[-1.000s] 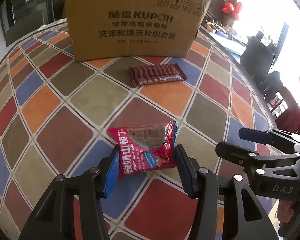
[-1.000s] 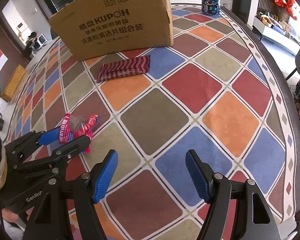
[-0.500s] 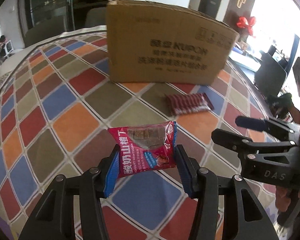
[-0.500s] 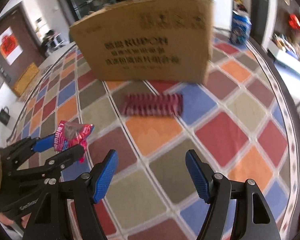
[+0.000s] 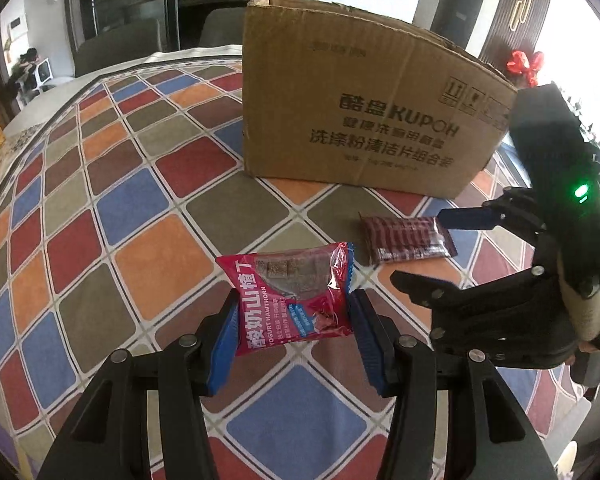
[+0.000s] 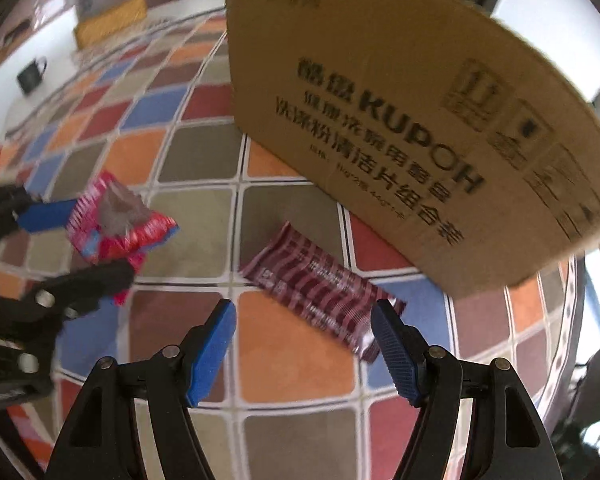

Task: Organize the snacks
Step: 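Close the right gripper on the striped chocolate bar while the left gripper holds the pink pack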

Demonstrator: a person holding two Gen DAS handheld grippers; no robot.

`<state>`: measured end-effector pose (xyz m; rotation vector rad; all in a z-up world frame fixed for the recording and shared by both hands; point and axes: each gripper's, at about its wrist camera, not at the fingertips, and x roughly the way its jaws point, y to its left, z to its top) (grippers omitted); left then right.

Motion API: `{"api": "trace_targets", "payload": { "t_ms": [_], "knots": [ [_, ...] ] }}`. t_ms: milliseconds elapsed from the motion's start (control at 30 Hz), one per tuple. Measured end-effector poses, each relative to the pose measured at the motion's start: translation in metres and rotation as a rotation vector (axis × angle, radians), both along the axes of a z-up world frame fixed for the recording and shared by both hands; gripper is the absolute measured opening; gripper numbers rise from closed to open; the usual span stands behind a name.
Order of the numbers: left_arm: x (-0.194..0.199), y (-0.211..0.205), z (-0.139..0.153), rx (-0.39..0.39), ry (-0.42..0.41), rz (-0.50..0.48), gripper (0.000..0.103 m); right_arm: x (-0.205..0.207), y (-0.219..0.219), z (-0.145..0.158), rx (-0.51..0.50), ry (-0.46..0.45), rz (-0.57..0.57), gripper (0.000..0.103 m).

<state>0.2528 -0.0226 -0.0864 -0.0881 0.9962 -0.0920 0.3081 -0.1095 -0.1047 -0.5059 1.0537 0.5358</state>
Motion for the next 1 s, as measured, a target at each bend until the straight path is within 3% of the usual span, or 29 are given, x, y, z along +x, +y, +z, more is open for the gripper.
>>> {"api": "trace_targets", "payload": {
  "t_ms": [233,533,600,700,1000],
  "knots": [
    [0.013,0.002,-0.005,-0.001,0.018,0.012,0.052,0.014,0.01,-0.014,-0.051,-0.014,0.073,0.07],
    [0.022,0.001,-0.007,-0.003,0.026,0.018,0.052,0.038,0.005,-0.017,0.057,0.052,0.048,0.069],
    [0.023,-0.001,-0.008,-0.006,0.027,0.012,0.052,0.036,0.001,-0.018,0.099,0.076,0.036,0.056],
    [0.023,-0.001,-0.009,-0.006,0.031,0.01,0.052,0.03,-0.003,-0.017,0.108,0.075,0.019,0.044],
    [0.017,0.004,-0.005,-0.011,0.02,0.021,0.052,0.011,-0.008,-0.009,0.173,0.098,-0.08,0.035]
  ]
}}
